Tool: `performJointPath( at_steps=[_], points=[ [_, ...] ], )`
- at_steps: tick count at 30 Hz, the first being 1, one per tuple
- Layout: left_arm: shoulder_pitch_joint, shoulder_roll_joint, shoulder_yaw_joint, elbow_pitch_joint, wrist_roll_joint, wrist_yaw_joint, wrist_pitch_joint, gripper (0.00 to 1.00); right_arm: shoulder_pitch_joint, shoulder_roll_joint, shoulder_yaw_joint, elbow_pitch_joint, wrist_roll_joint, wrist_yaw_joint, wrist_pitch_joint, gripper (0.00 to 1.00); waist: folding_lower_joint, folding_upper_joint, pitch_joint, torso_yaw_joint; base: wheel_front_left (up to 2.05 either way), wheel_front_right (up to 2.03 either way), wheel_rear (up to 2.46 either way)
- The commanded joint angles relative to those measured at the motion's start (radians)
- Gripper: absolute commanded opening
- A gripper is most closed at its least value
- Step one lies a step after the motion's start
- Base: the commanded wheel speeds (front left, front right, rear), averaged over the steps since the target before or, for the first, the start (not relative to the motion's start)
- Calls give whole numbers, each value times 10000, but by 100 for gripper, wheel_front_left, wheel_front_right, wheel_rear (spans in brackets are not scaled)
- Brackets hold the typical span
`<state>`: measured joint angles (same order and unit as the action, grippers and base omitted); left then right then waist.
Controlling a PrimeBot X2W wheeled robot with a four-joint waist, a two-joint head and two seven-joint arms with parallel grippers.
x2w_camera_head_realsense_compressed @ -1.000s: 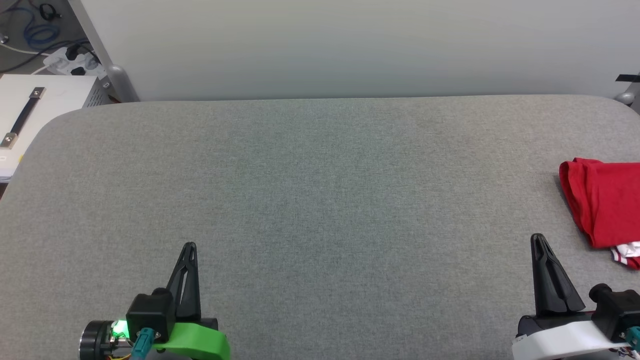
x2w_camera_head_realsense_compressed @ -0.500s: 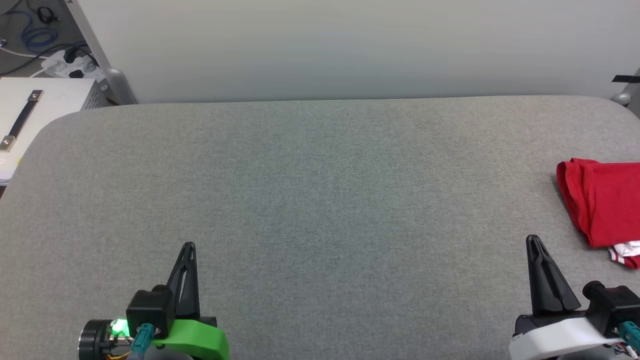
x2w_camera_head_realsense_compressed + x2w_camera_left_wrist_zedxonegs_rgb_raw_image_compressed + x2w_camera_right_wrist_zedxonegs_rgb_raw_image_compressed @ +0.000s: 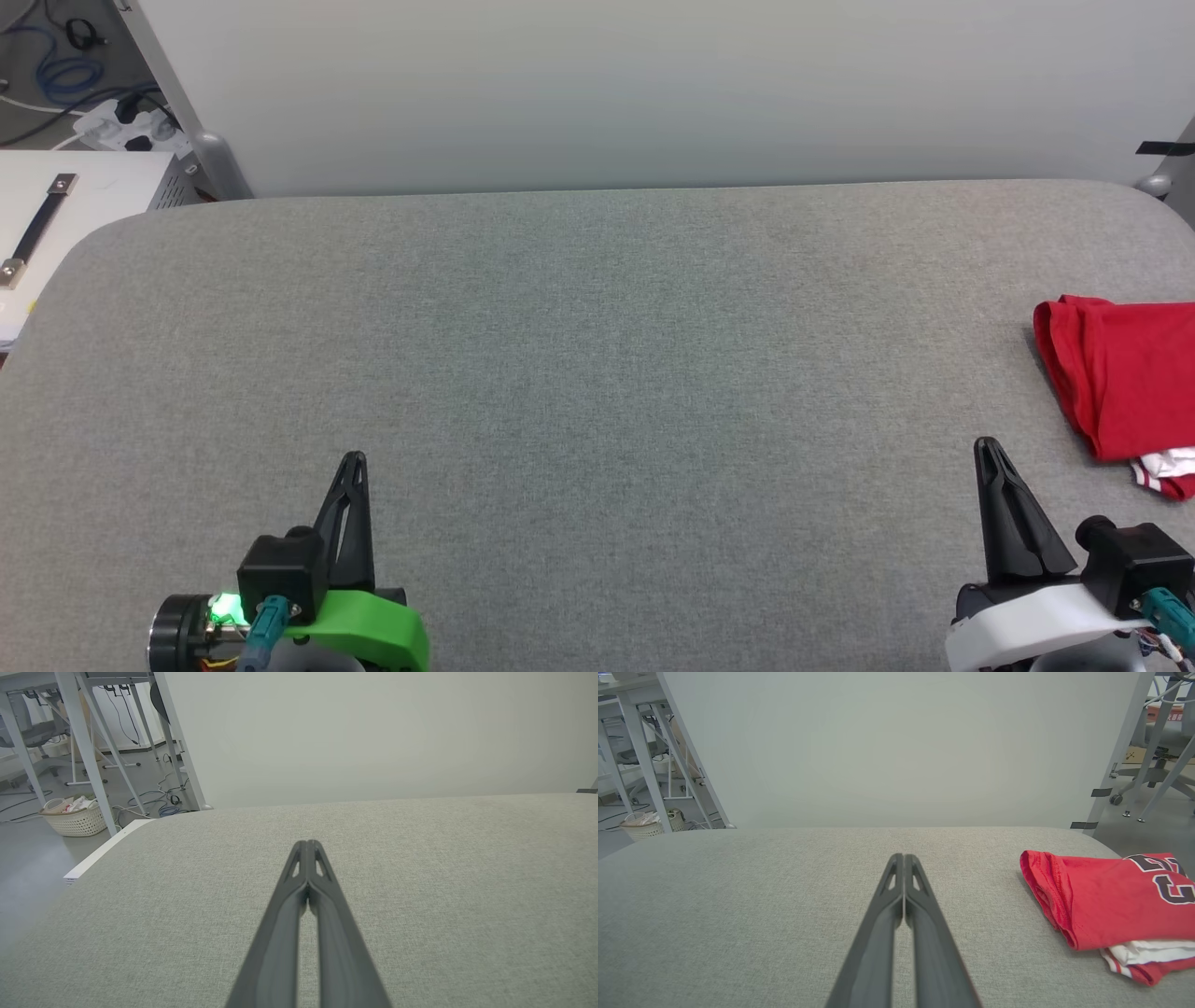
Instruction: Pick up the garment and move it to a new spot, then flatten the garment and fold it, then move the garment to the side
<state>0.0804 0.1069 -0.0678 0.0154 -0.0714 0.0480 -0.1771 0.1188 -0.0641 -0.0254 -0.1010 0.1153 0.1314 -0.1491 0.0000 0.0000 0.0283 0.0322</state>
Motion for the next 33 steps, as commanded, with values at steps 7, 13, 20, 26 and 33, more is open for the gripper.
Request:
performJointPath(
  at_steps=[7, 13, 20, 26, 33],
  points=[
    [-252, -90, 104, -55, 174, -107, 215, 0, -294, 47, 52, 149, -213, -3, 198, 0, 0, 0, -31, -35, 0, 0, 0],
    [-295, -127, 148, -63, 216, -136, 336, 0, -364, 54, 67, 216, -286, -3, 298, 0, 0, 0, -50, -57, 0, 0, 0],
    [-345, -170, 201, -72, 265, -170, 477, 0, -445, 62, 86, 294, -372, -4, 416, 0, 0, 0, -73, -83, 0, 0, 0],
    [-402, -219, 260, -82, 321, -208, 638, 0, -537, 72, 107, 383, -469, -4, 549, 0, 0, 0, -99, -113, 0, 0, 0],
    [-453, -263, 312, -91, 370, -242, 780, 0, -619, 80, 125, 462, -555, -5, 667, 0, 0, 0, -122, -139, 0, 0, 0]
  ],
)
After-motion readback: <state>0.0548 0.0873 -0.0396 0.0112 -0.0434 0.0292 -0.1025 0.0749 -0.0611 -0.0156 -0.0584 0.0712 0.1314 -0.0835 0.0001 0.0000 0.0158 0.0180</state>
